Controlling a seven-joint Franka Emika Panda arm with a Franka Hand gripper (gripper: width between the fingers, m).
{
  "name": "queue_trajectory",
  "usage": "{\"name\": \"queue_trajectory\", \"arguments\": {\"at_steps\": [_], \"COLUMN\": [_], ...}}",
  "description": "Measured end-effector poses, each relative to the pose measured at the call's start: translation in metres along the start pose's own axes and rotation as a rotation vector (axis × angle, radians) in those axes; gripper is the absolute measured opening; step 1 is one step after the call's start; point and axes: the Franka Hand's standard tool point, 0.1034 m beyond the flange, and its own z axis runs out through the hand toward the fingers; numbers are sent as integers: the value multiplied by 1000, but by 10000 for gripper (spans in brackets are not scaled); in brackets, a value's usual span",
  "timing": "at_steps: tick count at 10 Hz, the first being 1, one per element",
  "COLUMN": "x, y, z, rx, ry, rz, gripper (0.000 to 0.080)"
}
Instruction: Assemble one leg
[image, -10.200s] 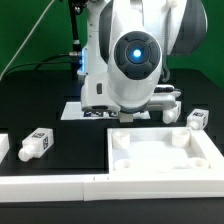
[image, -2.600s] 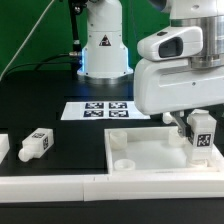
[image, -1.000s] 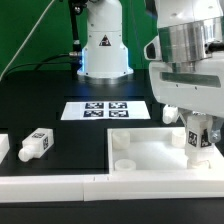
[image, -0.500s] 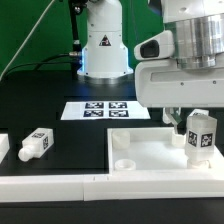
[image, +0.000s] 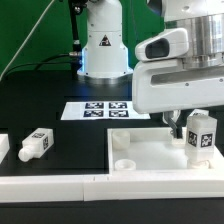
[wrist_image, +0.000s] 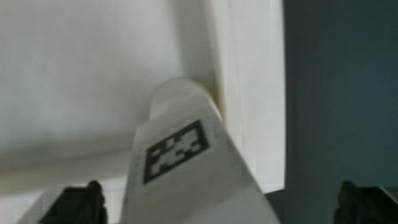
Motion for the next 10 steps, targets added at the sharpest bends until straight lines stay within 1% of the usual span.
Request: {"name": "queue_trajectory", "arguments": {"at_steps": [2, 3, 4, 5, 7, 8, 10], "x": [-2, -2, -2, -2, -2, -2, -1], "y": [3, 6, 6, 6, 7, 7, 7], "z": [4, 5, 5, 5, 5, 5, 6], "rx": [-9, -13, -16, -16, -15, -15, -23], "ry": [-3, 0, 0, 0, 0, 0, 8], "rz": [-219, -286, -310, -296, -263, -223, -1], "gripper": [649, 649, 622, 622, 278, 278, 282]}}
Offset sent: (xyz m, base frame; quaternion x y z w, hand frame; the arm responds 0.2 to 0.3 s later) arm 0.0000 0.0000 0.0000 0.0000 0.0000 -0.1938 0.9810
